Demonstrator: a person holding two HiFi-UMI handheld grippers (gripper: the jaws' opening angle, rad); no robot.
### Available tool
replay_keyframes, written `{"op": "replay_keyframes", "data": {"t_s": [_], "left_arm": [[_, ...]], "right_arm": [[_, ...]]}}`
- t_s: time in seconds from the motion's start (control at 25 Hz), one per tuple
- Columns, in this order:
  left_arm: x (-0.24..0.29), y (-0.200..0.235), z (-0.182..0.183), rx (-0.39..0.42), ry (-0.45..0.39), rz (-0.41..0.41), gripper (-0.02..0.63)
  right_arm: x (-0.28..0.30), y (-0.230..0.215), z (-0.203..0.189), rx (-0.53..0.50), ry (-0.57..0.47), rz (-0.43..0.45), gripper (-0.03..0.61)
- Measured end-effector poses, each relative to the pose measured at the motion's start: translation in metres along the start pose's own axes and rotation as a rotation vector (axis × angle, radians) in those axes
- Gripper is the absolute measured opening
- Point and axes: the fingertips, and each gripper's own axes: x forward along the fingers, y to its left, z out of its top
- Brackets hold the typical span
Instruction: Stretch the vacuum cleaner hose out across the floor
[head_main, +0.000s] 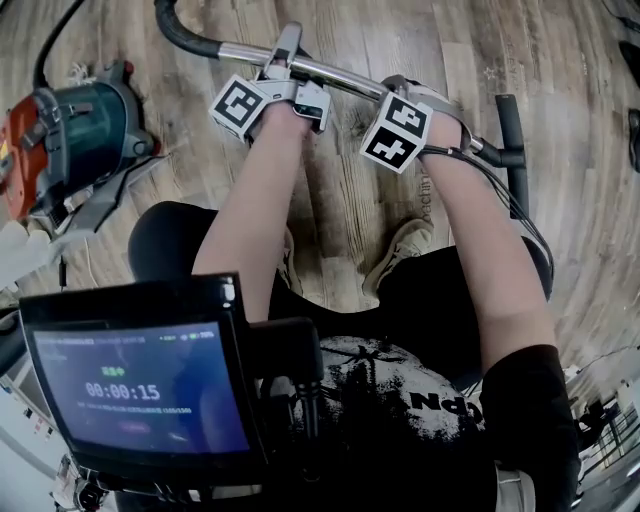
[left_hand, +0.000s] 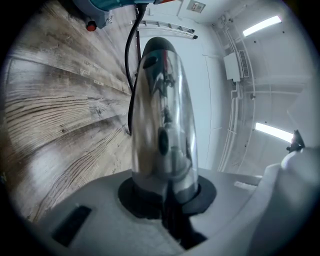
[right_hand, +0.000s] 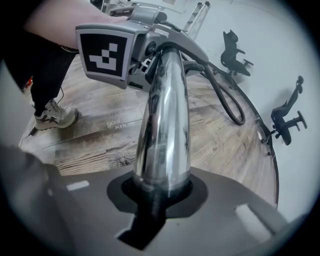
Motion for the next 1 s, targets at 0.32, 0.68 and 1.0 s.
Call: {"op": "replay_keyframes", "data": {"t_s": [0.32,0.68,1.0], "left_arm": [[0.021,-0.151,0.002,0.025,0.021,0.006,0.048],[0.047,-0.432,-0.039,0.028,0.143,-0.021,0.054],[0.012,-0.657,-0.076,0.09,0.234,-0.133,0.061]], "right_arm": [[-0.135,-0.038,0.029,0.02,-0.026,0.001,0.077],[-0.4,-0.077,0.056,0.129,-0.076,0.072,0.078],[-0.626,-0.064,0.077,0.191,-0.142,0.169,0.08]]}}
